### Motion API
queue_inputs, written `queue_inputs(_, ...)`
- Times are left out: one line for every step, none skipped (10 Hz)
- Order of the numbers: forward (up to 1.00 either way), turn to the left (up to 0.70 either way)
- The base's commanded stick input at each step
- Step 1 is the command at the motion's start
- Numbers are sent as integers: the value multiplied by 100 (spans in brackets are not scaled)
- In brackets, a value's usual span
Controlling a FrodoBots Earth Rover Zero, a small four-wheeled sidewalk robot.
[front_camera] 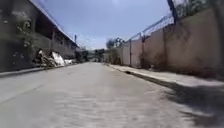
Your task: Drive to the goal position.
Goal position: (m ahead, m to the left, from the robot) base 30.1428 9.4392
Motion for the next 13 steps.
queue_inputs(100,3)
queue_inputs(100,3)
queue_inputs(100,3)
queue_inputs(100,3)
queue_inputs(100,3)
queue_inputs(100,3)
queue_inputs(100,3)
queue_inputs(100,3)
queue_inputs(100,3)
queue_inputs(100,3)
queue_inputs(100,3)
queue_inputs(100,3)
queue_inputs(100,3)
